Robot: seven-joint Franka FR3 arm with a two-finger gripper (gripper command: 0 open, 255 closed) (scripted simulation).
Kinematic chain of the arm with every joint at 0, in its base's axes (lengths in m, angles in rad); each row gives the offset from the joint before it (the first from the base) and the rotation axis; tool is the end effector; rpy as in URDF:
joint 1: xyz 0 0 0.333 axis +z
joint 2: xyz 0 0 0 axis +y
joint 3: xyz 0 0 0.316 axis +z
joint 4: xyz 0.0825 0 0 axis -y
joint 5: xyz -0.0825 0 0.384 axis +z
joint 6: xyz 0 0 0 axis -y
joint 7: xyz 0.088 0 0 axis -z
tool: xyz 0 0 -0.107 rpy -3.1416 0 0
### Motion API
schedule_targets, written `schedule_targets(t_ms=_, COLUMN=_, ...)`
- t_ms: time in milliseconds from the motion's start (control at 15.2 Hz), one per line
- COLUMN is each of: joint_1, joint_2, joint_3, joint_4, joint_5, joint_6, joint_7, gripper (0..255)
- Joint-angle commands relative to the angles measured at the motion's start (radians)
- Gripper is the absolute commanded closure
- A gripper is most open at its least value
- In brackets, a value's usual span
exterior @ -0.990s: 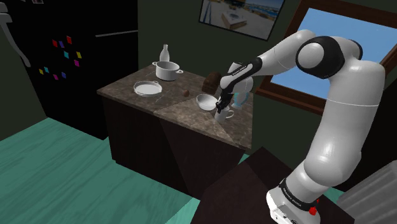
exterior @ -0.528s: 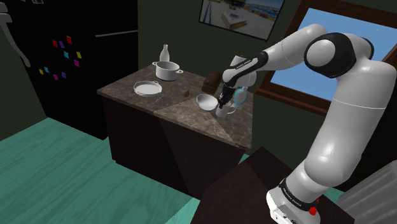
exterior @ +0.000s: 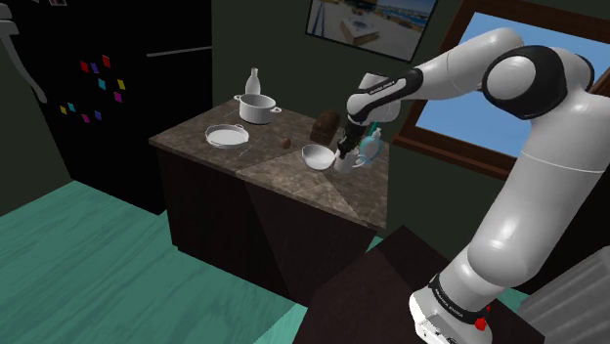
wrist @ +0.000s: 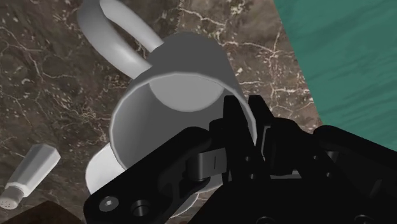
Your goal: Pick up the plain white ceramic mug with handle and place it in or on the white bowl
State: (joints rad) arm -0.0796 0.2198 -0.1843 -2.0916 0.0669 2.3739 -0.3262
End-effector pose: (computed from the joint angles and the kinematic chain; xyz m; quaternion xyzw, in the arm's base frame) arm 0.5636 -0.1492 0.3260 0.9994 0.0107 0.0332 0.0058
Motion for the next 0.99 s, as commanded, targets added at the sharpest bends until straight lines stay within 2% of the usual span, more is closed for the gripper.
schedule_targets(t_ms=0, joint_1=0.001, joint_2=-0.007, joint_3=-0.001, joint_4=0.009, joint_5=-0.003, joint_6=-0.016, joint_7=0.002, gripper=255)
schedule_targets(t_ms=330, joint_1=-0.029, joint_2=0.159, joint_3=0.002, joint_4=0.282, joint_5=0.029, joint_6=-0.127, joint_7=-0.028, gripper=255)
schedule_targets(t_ms=594, joint_1=-0.059, joint_2=0.309, joint_3=0.008, joint_4=0.541, joint_5=0.048, joint_6=-0.238, joint_7=-0.042, gripper=255)
schedule_targets(t_ms=792, joint_1=-0.086, joint_2=0.443, joint_3=0.013, joint_4=0.779, joint_5=0.060, joint_6=-0.342, joint_7=-0.046, gripper=255)
schedule_targets(t_ms=924, joint_1=-0.110, joint_2=0.556, joint_3=0.019, joint_4=0.981, joint_5=0.067, joint_6=-0.431, joint_7=-0.044, gripper=255)
